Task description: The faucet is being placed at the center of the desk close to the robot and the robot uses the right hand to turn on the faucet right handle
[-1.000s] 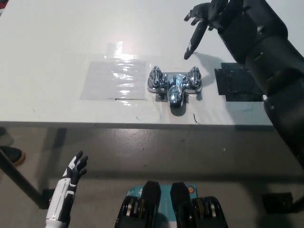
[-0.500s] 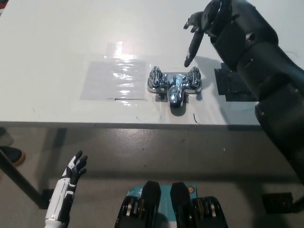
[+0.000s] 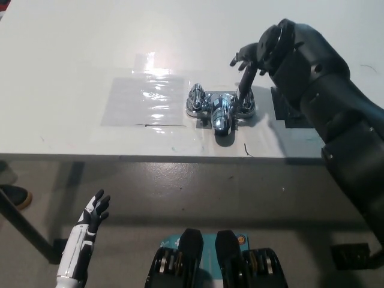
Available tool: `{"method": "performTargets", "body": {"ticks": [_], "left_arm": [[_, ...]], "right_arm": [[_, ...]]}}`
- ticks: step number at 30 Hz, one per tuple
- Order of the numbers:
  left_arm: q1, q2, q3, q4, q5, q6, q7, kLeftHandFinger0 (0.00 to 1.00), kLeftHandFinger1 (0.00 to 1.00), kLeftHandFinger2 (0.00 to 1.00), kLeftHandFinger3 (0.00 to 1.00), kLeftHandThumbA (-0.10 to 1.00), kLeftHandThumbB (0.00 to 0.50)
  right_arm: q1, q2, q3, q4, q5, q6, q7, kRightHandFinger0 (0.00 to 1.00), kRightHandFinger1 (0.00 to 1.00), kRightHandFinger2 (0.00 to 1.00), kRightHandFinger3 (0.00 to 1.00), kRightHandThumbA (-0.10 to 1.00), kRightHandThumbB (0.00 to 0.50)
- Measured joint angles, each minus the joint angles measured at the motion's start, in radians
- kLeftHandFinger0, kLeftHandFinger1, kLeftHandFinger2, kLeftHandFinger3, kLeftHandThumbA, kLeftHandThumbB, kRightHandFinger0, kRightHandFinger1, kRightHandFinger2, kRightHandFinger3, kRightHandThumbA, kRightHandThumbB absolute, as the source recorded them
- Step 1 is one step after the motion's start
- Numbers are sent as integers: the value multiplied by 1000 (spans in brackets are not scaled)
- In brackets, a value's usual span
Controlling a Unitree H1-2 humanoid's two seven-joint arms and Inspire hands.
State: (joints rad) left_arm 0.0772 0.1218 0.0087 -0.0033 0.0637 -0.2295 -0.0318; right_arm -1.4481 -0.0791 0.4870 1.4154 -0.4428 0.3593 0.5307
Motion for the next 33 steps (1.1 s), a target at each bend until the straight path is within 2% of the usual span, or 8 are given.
{"method": "performTargets", "body": {"ticks": [4, 14, 18, 20, 21, 25, 33], "left_arm": [[0, 0, 0, 0, 0, 0, 0, 1000, 1000, 1000, 1000, 1000, 500], [0, 2, 0, -1, 0, 0, -1, 1000, 1000, 1000, 1000, 1000, 500], [0, 2, 0, -2, 0, 1, -2, 1000, 1000, 1000, 1000, 1000, 500], [0, 2, 0, -2, 0, 1, -2, 1000, 1000, 1000, 1000, 1000, 500], [0, 2, 0, -2, 0, 1, -2, 1000, 1000, 1000, 1000, 1000, 500], [0, 2, 0, -1, 0, 1, -3, 1000, 1000, 1000, 1000, 1000, 500], [-1, 2, 0, -2, 5, 1, -3, 1000, 1000, 1000, 1000, 1000, 500]], "right_arm": [[5, 0, -3, 6, 0, 1, 6, 1000, 1000, 1000, 1000, 1000, 172], [16, 1, -11, 9, 1, -4, 9, 1000, 1000, 1000, 1000, 1000, 77], [26, 1, -10, 9, -3, -15, -13, 1000, 1000, 1000, 1000, 1000, 148], [27, 1, 2, 10, -9, -18, -27, 1000, 1000, 1000, 1000, 1000, 207], [27, 2, 25, 10, -18, -18, -48, 1000, 1000, 1000, 1000, 1000, 213], [30, 13, 33, 10, -29, -2, -105, 1000, 1000, 1000, 1000, 1000, 177], [48, 25, 34, 10, -39, 29, -231, 1000, 1000, 1000, 1000, 1000, 189]]}}
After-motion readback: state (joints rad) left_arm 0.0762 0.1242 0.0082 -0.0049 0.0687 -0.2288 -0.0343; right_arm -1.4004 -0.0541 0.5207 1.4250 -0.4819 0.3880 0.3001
